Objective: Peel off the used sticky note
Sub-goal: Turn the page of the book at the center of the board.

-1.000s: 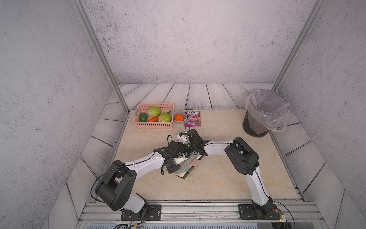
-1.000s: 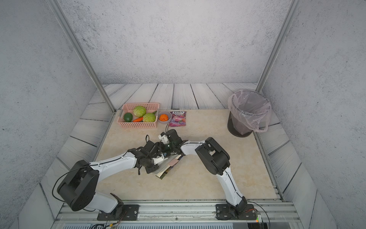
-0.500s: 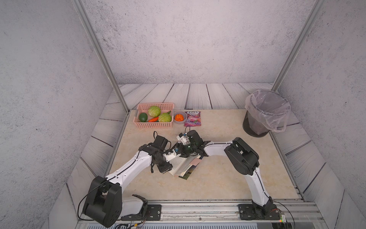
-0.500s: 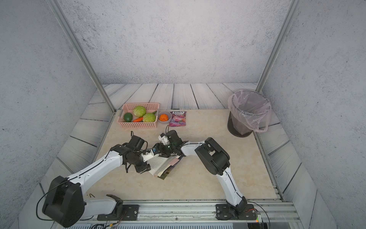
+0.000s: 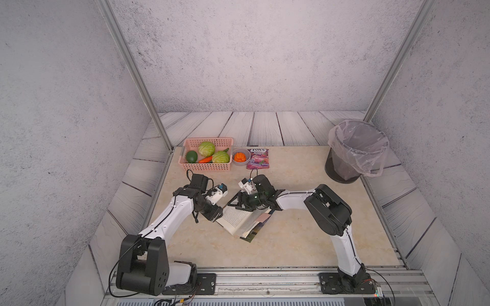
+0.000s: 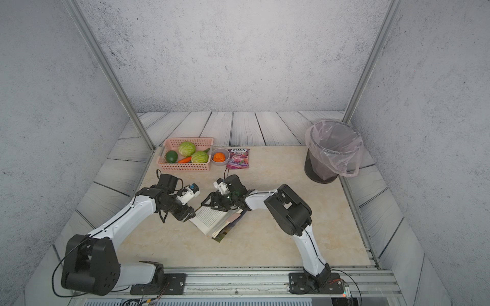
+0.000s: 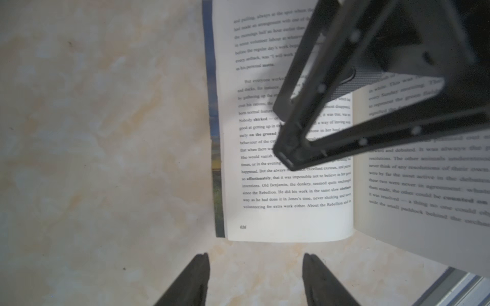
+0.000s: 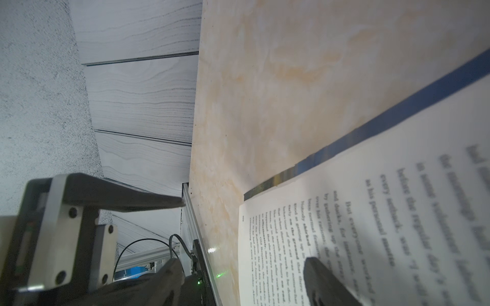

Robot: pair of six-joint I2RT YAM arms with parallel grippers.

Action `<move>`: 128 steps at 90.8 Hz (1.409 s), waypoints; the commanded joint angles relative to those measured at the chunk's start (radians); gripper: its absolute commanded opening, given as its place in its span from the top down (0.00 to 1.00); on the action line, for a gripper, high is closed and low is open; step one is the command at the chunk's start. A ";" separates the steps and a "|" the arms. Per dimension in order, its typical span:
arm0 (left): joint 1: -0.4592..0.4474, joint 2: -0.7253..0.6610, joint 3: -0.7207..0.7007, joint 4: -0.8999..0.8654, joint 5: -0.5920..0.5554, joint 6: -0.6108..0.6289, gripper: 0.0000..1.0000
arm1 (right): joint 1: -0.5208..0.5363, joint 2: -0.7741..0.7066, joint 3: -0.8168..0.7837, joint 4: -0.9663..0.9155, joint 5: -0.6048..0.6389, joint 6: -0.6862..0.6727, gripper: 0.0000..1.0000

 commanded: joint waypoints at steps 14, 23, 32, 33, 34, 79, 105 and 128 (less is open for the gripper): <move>0.016 0.101 0.071 -0.024 0.040 -0.059 0.36 | -0.004 -0.041 -0.032 -0.021 -0.007 -0.030 0.23; 0.016 0.155 0.097 -0.036 0.058 -0.071 0.36 | -0.004 -0.051 -0.039 -0.022 -0.010 -0.034 0.23; 0.015 0.188 0.119 -0.050 0.077 -0.079 0.36 | -0.003 -0.065 -0.048 -0.024 -0.012 -0.040 0.23; 0.015 0.190 0.120 -0.052 0.079 -0.080 0.36 | -0.003 -0.068 -0.049 -0.024 -0.012 -0.042 0.23; 0.015 0.193 0.122 -0.053 0.081 -0.080 0.36 | -0.004 -0.070 -0.050 -0.024 -0.012 -0.043 0.23; 0.015 0.245 0.180 -0.104 0.139 -0.071 0.34 | -0.004 -0.134 -0.144 -0.034 -0.008 -0.076 0.22; 0.015 0.244 0.203 -0.108 0.123 -0.079 0.34 | -0.003 -0.193 -0.198 -0.062 -0.002 -0.108 0.22; 0.014 0.245 0.220 -0.113 0.120 -0.082 0.34 | -0.003 -0.211 -0.211 -0.065 -0.012 -0.122 0.22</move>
